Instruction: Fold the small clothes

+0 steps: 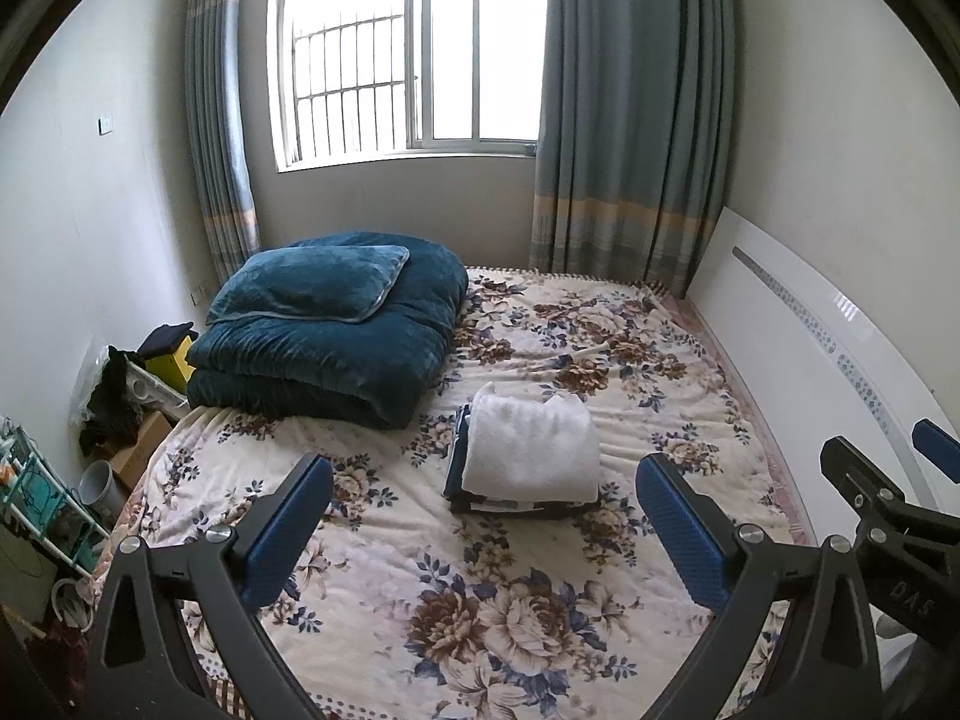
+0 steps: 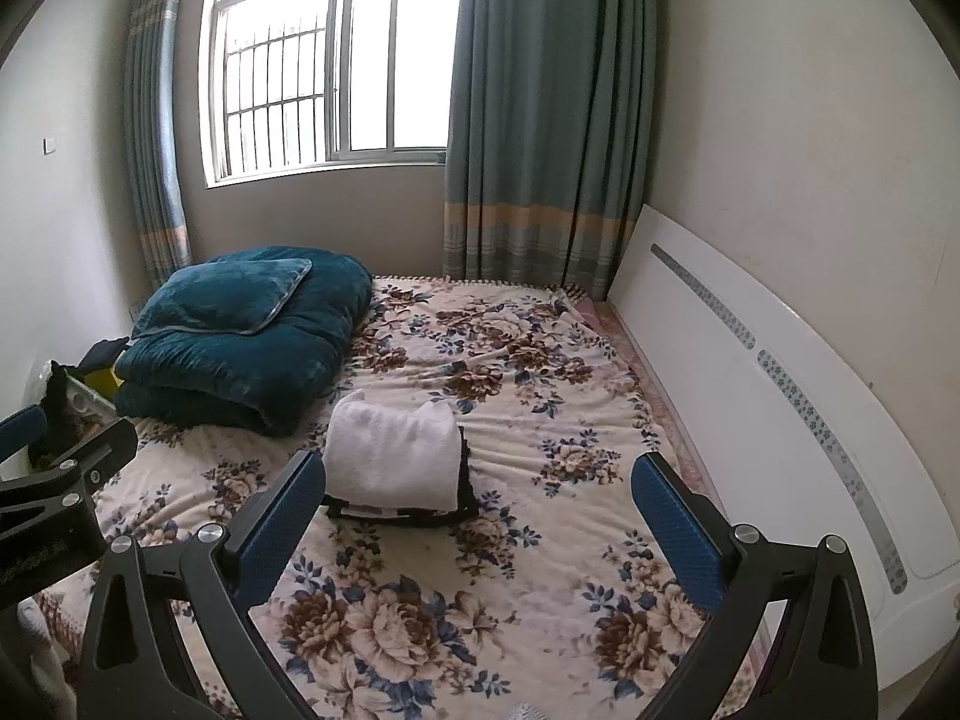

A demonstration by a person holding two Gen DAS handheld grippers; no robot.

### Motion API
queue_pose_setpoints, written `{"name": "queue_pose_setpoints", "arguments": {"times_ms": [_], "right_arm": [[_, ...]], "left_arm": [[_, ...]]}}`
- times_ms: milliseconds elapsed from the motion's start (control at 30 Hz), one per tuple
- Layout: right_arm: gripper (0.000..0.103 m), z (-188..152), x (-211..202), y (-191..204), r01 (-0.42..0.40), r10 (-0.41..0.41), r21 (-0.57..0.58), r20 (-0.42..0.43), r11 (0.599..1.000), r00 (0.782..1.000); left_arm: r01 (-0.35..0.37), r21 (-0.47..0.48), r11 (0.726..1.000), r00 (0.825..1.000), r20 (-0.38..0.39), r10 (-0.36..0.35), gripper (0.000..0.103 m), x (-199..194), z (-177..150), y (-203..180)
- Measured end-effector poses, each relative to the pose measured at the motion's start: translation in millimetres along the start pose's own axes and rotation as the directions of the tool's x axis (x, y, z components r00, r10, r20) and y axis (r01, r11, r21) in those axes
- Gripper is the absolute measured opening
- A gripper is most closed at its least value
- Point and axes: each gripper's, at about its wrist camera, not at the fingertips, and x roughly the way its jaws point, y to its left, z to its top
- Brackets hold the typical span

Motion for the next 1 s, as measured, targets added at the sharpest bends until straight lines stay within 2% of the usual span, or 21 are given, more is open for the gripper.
{"name": "queue_pose_setpoints", "arguments": {"times_ms": [1000], "right_arm": [[0.103,-6,-9,5,-0.008,0.008,0.014,0.005,1.000,1.000]], "left_arm": [[-0.024,-0.006,1.000,1.000,0.018,0.024,0.103,-12,2,7]]}}
